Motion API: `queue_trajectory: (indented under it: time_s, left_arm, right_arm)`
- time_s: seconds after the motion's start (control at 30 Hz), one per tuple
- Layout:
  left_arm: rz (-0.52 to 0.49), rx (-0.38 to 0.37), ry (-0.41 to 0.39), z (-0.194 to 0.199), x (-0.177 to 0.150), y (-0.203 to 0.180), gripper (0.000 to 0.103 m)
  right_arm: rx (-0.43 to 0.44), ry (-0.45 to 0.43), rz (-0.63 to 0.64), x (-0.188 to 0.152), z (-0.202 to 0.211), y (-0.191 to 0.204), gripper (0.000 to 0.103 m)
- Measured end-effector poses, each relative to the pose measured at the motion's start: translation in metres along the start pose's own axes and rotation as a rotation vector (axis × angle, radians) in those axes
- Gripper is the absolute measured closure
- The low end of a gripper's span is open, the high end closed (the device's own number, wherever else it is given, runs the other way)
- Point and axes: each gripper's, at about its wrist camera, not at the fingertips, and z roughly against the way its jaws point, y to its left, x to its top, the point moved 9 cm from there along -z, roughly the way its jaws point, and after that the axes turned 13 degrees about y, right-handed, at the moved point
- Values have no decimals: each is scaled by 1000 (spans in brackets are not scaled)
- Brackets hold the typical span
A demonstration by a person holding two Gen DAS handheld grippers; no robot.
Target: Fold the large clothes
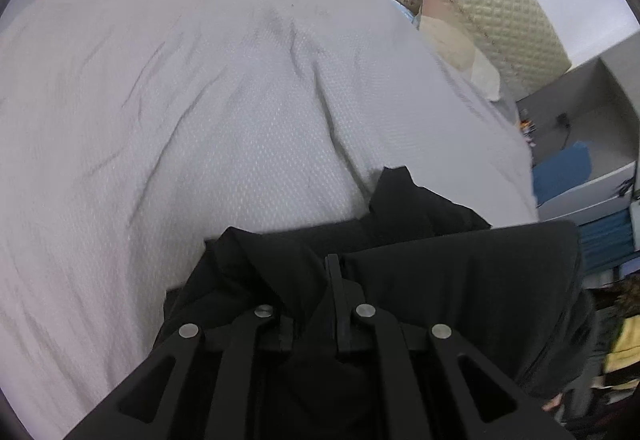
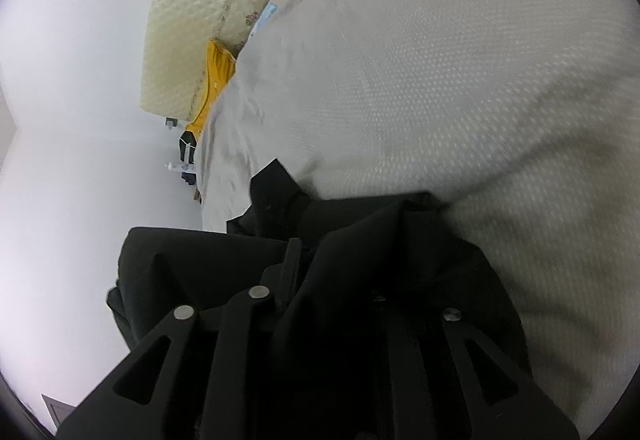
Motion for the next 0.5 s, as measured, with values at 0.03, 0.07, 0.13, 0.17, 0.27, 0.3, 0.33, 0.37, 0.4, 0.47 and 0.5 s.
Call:
queue_trajectory:
  time_s: [0.03,0.07,0.13,0.17,0.27,0.3,0.33,0.37,0.4,0.47,0.5]
  left_arm:
    - [4,-28,-2,7,-6,1,92]
    - [2,-52,-9,15,-12,1,91]
    - [4,-102,-24,32,-24,0,84]
    - [4,-122,-27,40,-31,1,82]
    - [-6,-159,-50,72,-52,3,54]
    - [-16,-170,-76,87,-61,4,34]
    - [-23,-175,-100,99,-67,4,20]
    - [-33,-171,-123,111,-72,4,18]
    - [-49,-156,-147,122,-77,4,17]
    - [-94,-81,-216,143,-90,0,17]
    - [-120,-52,-244,150,-95,-5,17]
  right_arm:
    - [3,-1,10,-2,2,2,78]
    - [23,-10,20,-9,9,6,69]
    - [88,-35,12,-14,18,11,46]
    - [120,-56,5,-19,26,14,38]
    - [93,-105,49,-34,45,23,35]
    - [72,-121,68,-38,52,27,35]
    - [46,-145,82,-41,60,29,35]
    - [11,-182,99,-43,69,32,35]
    - [-17,-214,111,-45,77,34,35]
    - [-109,-336,159,-55,103,46,34]
    - [-137,-384,195,-60,112,56,33]
